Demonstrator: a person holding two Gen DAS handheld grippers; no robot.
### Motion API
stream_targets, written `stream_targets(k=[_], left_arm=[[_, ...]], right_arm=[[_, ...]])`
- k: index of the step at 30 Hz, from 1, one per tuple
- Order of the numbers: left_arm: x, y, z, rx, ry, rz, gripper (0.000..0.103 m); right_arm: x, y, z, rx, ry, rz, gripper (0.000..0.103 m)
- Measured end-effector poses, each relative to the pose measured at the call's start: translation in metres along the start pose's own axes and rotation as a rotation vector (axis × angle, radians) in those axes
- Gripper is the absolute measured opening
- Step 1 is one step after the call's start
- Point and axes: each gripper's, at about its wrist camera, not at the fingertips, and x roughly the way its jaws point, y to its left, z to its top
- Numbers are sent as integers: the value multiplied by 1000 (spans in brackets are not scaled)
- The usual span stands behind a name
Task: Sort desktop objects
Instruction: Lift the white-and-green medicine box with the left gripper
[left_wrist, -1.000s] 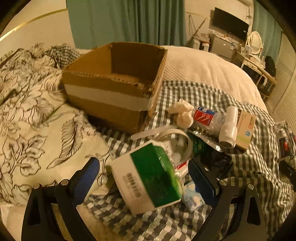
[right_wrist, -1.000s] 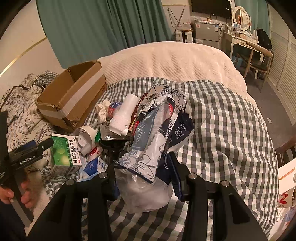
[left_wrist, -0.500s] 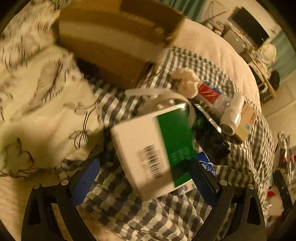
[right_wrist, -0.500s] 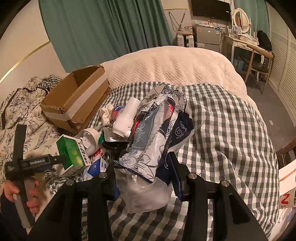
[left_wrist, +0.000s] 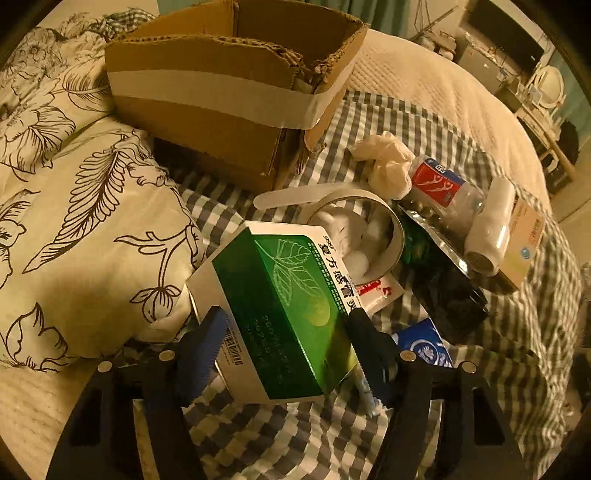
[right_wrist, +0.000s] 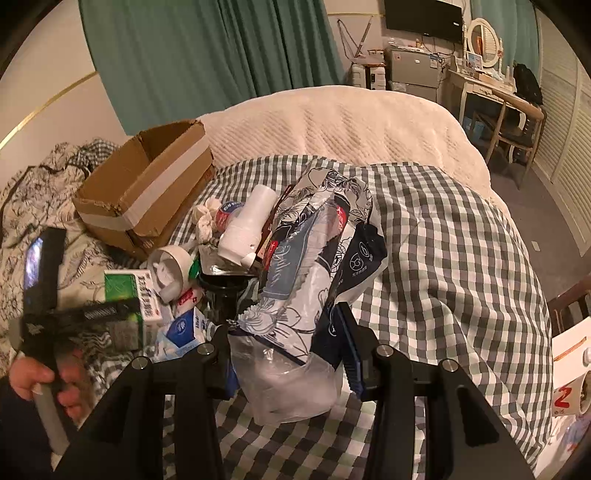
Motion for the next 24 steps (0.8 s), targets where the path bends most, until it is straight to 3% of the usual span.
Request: stream_targets(k=[1, 5, 10, 11, 13, 18, 24], left_arm=[[3, 4, -1, 2, 19, -11, 73], [17, 25, -13, -95, 168, -99, 102], [34, 23, -11, -95, 195, -142, 103], [37, 18, -11, -70, 186, -154, 89], [35, 9, -11, -17, 173, -143, 87], [-3, -7, -20, 106, 18, -170, 86], [-72, -22, -22, 226, -295, -120, 86]], right_arm=[[1, 1, 0, -3, 3, -4, 42], [1, 2, 0, 0, -2, -12, 42], [-1, 2, -1, 3, -6, -19, 42], [-1, 3, -1, 0, -6, -22, 42], [-1, 5, -1, -9, -6, -31, 42], [1, 15, -3, -52, -5, -53, 42], [-9, 28, 4, -84, -37, -62, 41]])
